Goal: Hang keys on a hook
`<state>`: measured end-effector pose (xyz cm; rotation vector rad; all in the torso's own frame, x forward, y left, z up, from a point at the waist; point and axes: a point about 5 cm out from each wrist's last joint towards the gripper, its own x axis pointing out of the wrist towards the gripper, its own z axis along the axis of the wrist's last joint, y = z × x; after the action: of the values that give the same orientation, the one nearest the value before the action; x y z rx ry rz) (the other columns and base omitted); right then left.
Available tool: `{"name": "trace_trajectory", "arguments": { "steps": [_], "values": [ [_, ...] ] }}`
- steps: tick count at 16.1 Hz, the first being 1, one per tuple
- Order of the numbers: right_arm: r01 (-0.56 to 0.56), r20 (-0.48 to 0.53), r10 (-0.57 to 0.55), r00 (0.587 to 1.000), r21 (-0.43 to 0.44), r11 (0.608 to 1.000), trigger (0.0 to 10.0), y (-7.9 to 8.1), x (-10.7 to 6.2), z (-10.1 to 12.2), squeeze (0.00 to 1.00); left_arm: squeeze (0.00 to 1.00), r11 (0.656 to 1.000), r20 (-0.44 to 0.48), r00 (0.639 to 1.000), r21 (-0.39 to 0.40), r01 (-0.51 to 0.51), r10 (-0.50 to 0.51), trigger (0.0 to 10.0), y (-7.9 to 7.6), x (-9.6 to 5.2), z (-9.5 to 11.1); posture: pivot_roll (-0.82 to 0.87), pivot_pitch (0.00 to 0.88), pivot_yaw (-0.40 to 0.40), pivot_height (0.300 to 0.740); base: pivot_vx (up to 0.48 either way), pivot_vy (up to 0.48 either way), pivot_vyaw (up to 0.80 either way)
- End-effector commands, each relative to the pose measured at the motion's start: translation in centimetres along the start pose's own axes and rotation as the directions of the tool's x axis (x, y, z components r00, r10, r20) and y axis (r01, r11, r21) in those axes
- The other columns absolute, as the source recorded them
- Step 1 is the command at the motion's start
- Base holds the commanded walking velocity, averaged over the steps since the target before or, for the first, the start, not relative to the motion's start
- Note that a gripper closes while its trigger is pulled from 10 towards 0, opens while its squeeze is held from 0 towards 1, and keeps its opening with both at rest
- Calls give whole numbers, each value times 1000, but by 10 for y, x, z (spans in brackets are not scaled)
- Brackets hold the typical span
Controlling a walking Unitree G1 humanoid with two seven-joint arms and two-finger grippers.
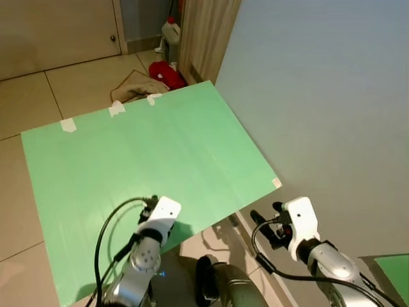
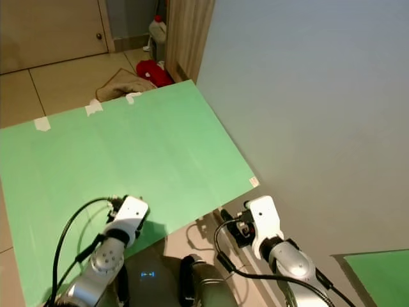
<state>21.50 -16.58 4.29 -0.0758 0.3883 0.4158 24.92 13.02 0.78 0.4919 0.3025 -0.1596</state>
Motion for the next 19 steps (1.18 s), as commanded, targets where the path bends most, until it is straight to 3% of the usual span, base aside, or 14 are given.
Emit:
{"name": "trace_trajectory", "arguments": {
  "steps": [1, 2, 3, 4, 7, 11, 19],
  "values": [
    [19, -16, -20, 1000, -7, 1000, 10000, -4, -6, -4, 0, 1000, 998, -25, 998, -21, 62, -62, 10000, -13, -3, -6, -140, 238, -192, 740, 0, 0, 0],
    [23, -17, -23, 1000, -6, 1000, 10000, -4, -7, -5, 0, 1000, 996, -19, 997, -26, 80, -80, 10000, -17, -2, -5, -146, 239, -190, 740, 0, 0, 0],
    [26, -17, -26, 1000, -6, 1000, 10000, -5, -7, -5, 0, 533, 995, -13, 995, -33, 95, -95, 10000, -20, -2, -4, -147, 238, -189, 740, 0, 0, 0],
    [30, -17, -30, 999, -5, 1000, 10000, -5, -8, -5, 0, 0, 992, -8, 993, -31, 121, -122, 10000, -27, -3, -2, -149, 237, -187, 740, 0, 0, 0],
    [33, -17, -34, 999, -4, 999, 10000, -5, -8, -5, 0, 0, 989, -3, 990, -42, 140, -140, 10000, -37, -9, -1, -151, 239, -185, 740, 0, 0, 0],
    [35, -20, -35, 999, 1, 999, 10000, -4, -8, -6, 0, 0, 995, -58, 994, -41, 88, -90, 10000, -42, -22, -8, -144, 252, -184, 740, 0, 0, 0],
    [35, -29, -35, 999, 1, 999, 10000, -3, -10, -8, 0, 0, 999, -98, 995, -34, 29, -32, 10000, -33, -19, -12, -157, 262, -187, 740, 0, 0, 0]
  ]
}}
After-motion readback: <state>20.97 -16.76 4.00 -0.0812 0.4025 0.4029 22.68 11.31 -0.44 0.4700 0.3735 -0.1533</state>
